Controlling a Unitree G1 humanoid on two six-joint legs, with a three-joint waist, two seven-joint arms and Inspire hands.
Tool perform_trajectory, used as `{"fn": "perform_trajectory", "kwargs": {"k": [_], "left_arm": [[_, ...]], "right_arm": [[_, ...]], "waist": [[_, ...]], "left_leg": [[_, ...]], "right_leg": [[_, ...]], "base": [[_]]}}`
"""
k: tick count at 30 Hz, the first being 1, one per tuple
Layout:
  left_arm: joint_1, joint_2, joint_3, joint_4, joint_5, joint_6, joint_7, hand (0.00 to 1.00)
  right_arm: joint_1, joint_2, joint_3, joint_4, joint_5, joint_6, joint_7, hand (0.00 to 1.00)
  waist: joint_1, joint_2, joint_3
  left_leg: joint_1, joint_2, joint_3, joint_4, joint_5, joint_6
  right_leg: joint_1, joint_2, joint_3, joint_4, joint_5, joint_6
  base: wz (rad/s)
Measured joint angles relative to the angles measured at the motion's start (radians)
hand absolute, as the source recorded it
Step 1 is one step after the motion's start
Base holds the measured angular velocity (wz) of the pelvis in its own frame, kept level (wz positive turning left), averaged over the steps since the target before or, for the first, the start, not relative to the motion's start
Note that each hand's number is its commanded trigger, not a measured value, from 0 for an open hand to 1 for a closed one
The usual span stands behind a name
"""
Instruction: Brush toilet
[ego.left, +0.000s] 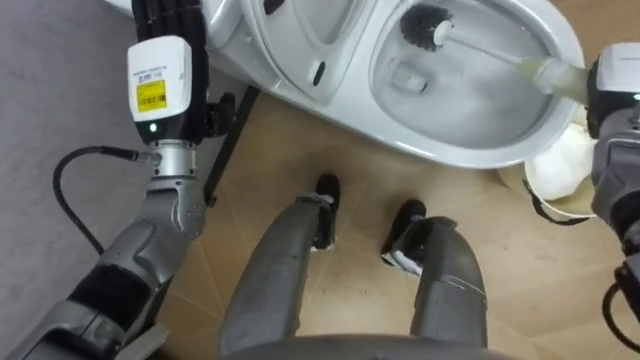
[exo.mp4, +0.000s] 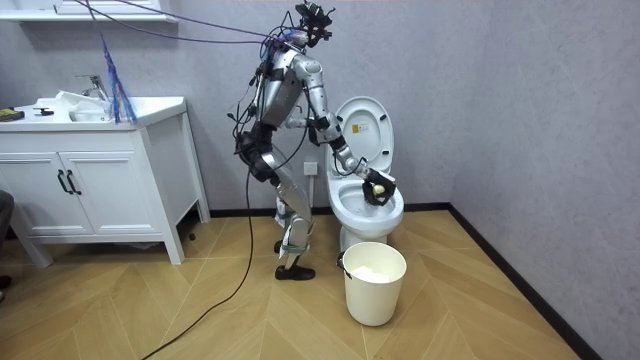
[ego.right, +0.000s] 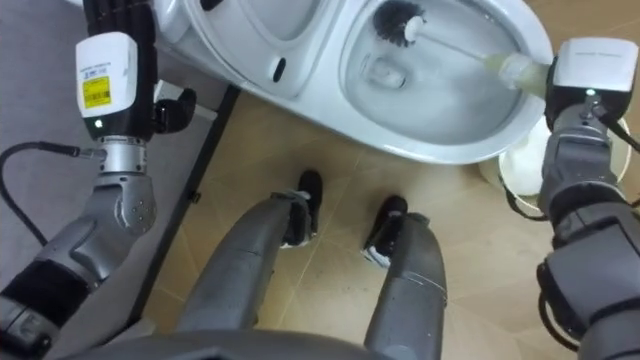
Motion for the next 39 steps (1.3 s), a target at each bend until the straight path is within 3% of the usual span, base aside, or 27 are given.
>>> {"fn": "perform_trajectory", "kwargs": {"k": [2,4,6,10,12,16,18,20,22,23,25,28,30,33,38,39], "left_arm": [[0.002,-0.001,-0.001,-0.001,-0.001,0.000,-0.004,0.00],[0.023,0.000,0.001,-0.012,-0.004,-0.001,-0.003,0.00],[0.049,0.004,0.002,-0.023,-0.033,-0.008,-0.002,0.00],[0.118,0.013,0.050,-0.063,-0.042,-0.028,0.008,0.00],[0.139,0.015,0.061,-0.075,-0.043,-0.042,0.014,0.00],[0.156,0.019,0.065,-0.065,-0.065,-0.058,0.054,0.00],[0.151,0.034,0.062,-0.051,-0.087,-0.071,0.058,0.00],[0.134,0.060,0.037,-0.037,-0.097,-0.071,0.068,0.00],[0.099,0.089,0.014,-0.037,-0.108,-0.071,0.071,0.00],[0.093,0.094,0.012,-0.037,-0.105,-0.070,0.070,0.00],[0.069,0.103,0.000,-0.050,-0.105,-0.066,0.068,0.00],[0.058,0.104,-0.002,-0.082,-0.094,-0.056,0.048,0.00],[0.057,0.103,-0.002,-0.086,-0.071,-0.047,0.030,0.00],[0.053,0.102,-0.001,-0.085,-0.033,-0.026,0.015,0.00],[0.026,0.081,-0.004,-0.073,-0.019,-0.017,-0.017,0.00],[0.021,0.077,-0.008,-0.066,-0.017,-0.017,-0.030,0.00]], "right_arm": [[0.044,0.006,0.008,-0.073,-0.028,0.032,0.021,1.00],[0.092,-0.001,0.005,-0.162,-0.028,0.064,0.054,1.00],[0.178,0.003,0.005,-0.299,-0.021,0.114,0.105,1.00],[0.325,0.015,0.005,-0.594,-0.022,0.207,0.245,1.00],[0.360,0.016,-0.002,-0.666,-0.027,0.236,0.292,1.00],[0.362,0.014,-0.003,-0.682,-0.026,0.238,0.333,1.00],[0.318,0.012,-0.002,-0.610,-0.016,0.216,0.326,1.00],[0.245,-0.009,0.009,-0.488,0.033,0.156,0.304,1.00],[0.153,-0.032,0.038,-0.321,0.138,0.069,0.267,1.00],[0.131,-0.032,0.039,-0.277,0.157,0.048,0.256,1.00],[0.057,-0.044,0.038,-0.128,0.260,-0.021,0.213,1.00],[-0.018,-0.070,-0.005,0.004,0.356,-0.054,0.164,1.00],[-0.021,-0.094,-0.005,0.043,0.363,-0.071,0.154,1.00],[-0.021,-0.100,-0.005,0.087,0.359,-0.081,0.142,1.00],[-0.010,-0.098,-0.002,0.111,0.320,-0.079,0.133,1.00],[0.002,-0.091,-0.002,0.111,0.301,-0.075,0.128,1.00]], "waist": [[0.004,0.015,0.0006],[0.006,0.044,-0.0031],[0.002,0.072,-0.0179],[-0.001,0.076,-0.0196],[-0.002,0.076,-0.0196],[-0.004,0.075,-0.0193],[-0.007,0.071,-0.0175],[-0.009,0.065,-0.0147],[-0.008,0.037,-0.0042],[-0.008,0.029,-0.0005],[-0.022,0.007,0.0020],[-0.032,-0.012,0.0023],[-0.034,-0.022,0.0020],[-0.046,-0.028,0.0028],[-0.031,-0.025,0.0027],[-0.025,-0.011,0.0014]], "left_leg": [[0.002,0.007,-0.007,-0.004,-0.002,-0.002],[0.002,0.021,-0.010,-0.008,-0.003,-0.004],[0.005,0.033,-0.006,-0.024,0.000,-0.004],[0.010,0.058,-0.005,-0.045,0.000,-0.023],[0.012,0.066,-0.007,-0.046,-0.002,-0.032],[0.009,0.074,-0.024,-0.034,-0.012,-0.049],[0.010,0.072,-0.027,-0.023,-0.011,-0.051],[-0.001,0.071,-0.030,0.002,-0.011,-0.051],[-0.003,0.057,-0.027,0.000,-0.010,-0.051],[-0.004,0.052,-0.027,0.001,-0.010,-0.052],[-0.026,0.025,-0.036,0.009,-0.003,-0.048],[-0.046,-0.002,-0.035,0.020,0.001,-0.043],[-0.046,-0.012,-0.035,0.032,0.002,-0.042],[-0.044,-0.021,-0.038,0.035,0.002,-0.035],[-0.038,-0.021,-0.026,0.034,-0.001,-0.015],[-0.032,-0.017,-0.032,0.029,-0.003,-0.013]], "right_leg": [[0.010,0.017,0.000,-0.020,0.008,0.009],[0.022,0.041,-0.008,-0.055,0.028,0.008],[0.032,0.050,-0.020,-0.088,0.047,-0.005],[0.037,0.080,-0.010,-0.125,0.060,-0.022],[0.037,0.092,-0.004,-0.127,0.059,-0.028],[0.038,0.099,-0.013,-0.117,0.048,-0.048],[0.037,0.096,-0.014,-0.108,0.039,-0.049],[0.032,0.090,-0.018,-0.089,0.028,-0.052],[0.014,0.070,-0.018,-0.054,0.009,-0.054],[0.009,0.064,-0.018,-0.043,0.004,-0.055],[-0.021,0.035,-0.019,0.001,-0.016,-0.049],[-0.052,0.000,-0.015,0.045,-0.030,-0.042],[-0.051,-0.011,-0.011,0.058,-0.036,-0.036],[-0.048,-0.014,-0.003,0.059,-0.040,-0.023],[-0.046,-0.019,-0.001,0.059,-0.034,-0.008],[-0.029,-0.019,-0.018,0.050,-0.031,-0.006]], "base": [[-0.13],[-0.18],[-0.23],[-0.14],[-0.05],[-0.04],[0.08],[0.14],[0.19],[0.23],[0.35],[0.24],[0.10],[0.04],[-0.04],[0.04]]}}
